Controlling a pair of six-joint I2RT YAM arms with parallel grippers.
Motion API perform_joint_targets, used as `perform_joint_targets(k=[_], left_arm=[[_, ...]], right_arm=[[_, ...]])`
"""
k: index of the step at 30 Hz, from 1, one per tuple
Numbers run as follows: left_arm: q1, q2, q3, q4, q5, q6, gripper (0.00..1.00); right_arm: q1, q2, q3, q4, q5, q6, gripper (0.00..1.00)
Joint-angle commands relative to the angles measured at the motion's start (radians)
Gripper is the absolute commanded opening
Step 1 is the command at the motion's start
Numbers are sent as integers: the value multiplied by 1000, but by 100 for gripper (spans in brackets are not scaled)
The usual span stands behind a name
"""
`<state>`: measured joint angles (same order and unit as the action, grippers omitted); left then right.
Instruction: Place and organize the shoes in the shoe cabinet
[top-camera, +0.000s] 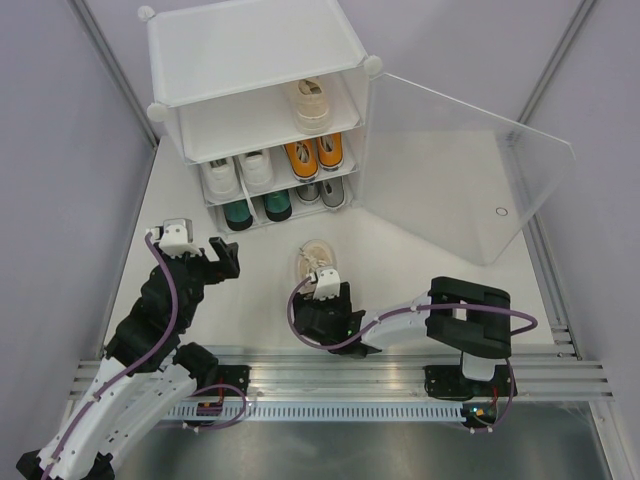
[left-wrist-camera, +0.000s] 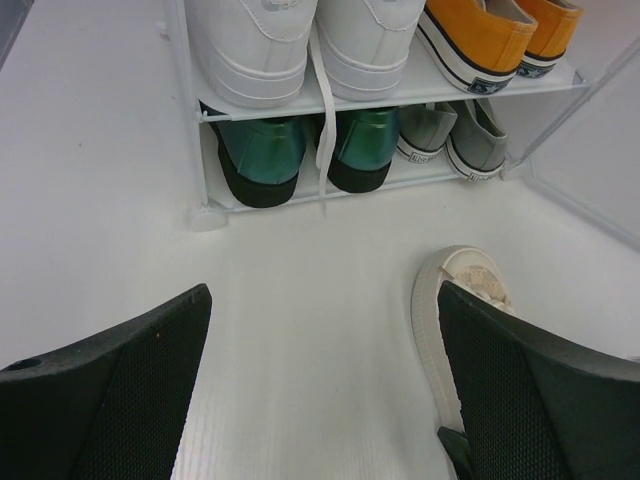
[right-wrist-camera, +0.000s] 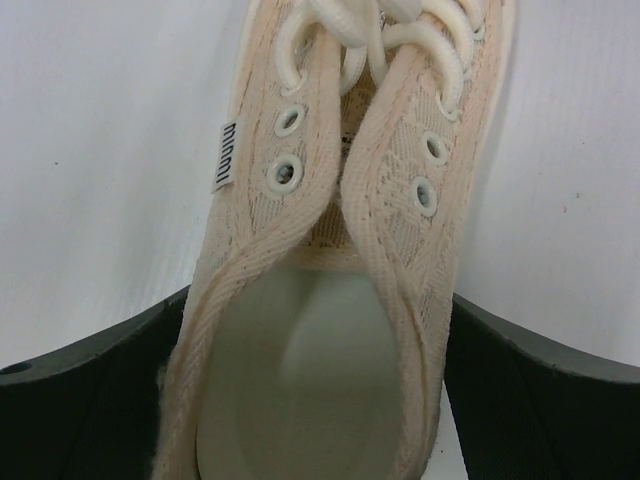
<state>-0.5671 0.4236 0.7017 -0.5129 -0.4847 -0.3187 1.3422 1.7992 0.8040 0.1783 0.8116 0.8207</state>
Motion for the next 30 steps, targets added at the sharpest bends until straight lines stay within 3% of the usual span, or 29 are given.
perform_joint_targets(k=[1,10,11,14,21,30], left_arm=[[0,3,-1,45,28,20,96],[-2,3,-2,45,34,20,96],[-2,6,-2,47,34,20,96],[-4,6,-1,48,35,20,96],[-4,4,-1,47,38,21,96],[-4,1,-4,47,41,21,96]], right_arm=[[-9,57,26,36,-32,14,96],[-9,89,41,-26,-15,18,75],[-9,80,41,-34,-11,17,60],[-9,52,40,-59,14,6,33],[-12,-60,-20,59,-89,-158,3],[-15,-216,-57,148,-232,-285,1]])
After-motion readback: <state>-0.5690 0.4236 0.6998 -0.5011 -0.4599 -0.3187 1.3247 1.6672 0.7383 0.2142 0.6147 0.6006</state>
